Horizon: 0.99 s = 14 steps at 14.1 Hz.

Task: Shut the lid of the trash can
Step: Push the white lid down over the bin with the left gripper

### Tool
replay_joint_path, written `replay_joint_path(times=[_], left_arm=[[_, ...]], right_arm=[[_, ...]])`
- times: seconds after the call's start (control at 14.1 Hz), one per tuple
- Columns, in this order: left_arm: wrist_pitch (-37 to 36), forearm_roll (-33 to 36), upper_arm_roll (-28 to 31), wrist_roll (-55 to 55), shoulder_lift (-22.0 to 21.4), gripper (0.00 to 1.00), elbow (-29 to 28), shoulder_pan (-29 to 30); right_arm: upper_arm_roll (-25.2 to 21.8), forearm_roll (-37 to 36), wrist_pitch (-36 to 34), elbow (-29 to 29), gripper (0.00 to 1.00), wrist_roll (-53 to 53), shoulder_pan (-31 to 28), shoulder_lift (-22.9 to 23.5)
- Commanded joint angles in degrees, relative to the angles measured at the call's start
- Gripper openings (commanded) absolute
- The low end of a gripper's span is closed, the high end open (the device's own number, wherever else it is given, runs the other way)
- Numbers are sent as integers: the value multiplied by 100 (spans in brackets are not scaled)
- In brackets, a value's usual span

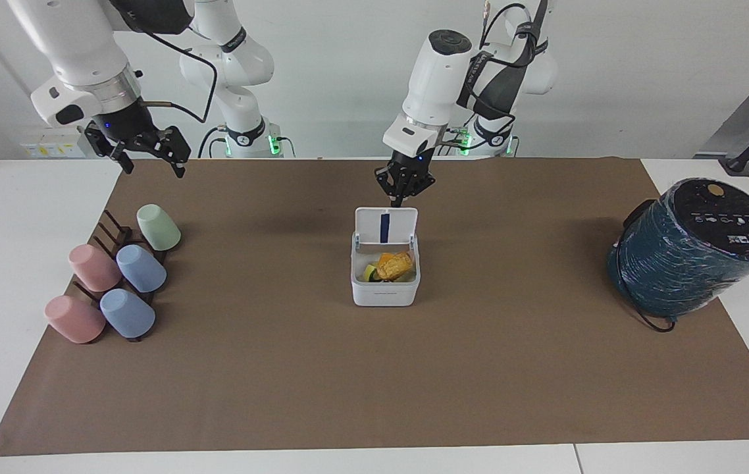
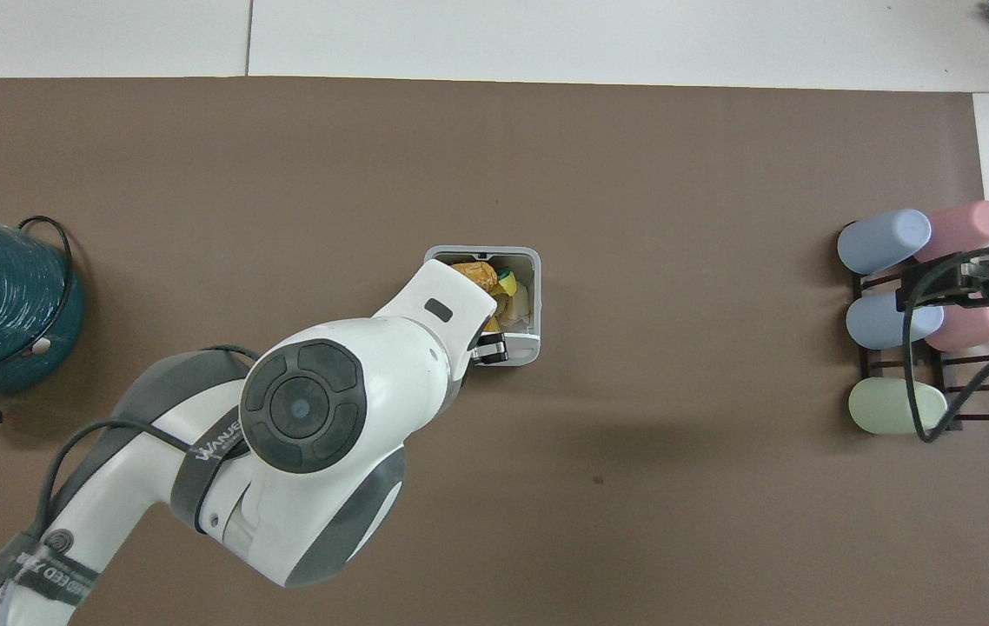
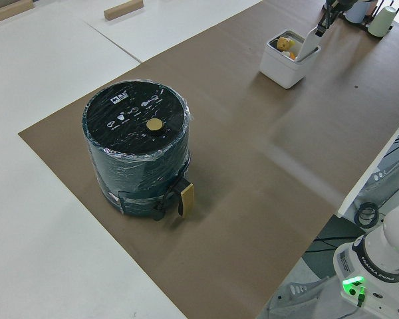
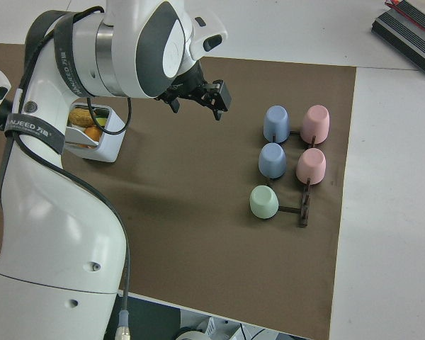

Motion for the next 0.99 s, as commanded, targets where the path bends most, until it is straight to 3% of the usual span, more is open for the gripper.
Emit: replay_joint_path(times=[0.0, 0.92], left_arm=[[560, -82, 93, -131, 157, 0, -77, -100], [1617, -91, 102, -210, 624, 0, -59, 251]], right_arm=[[-3, 24, -22, -86, 100, -168, -6, -99], [-3, 24, -22, -77, 100, -168, -6, -99]])
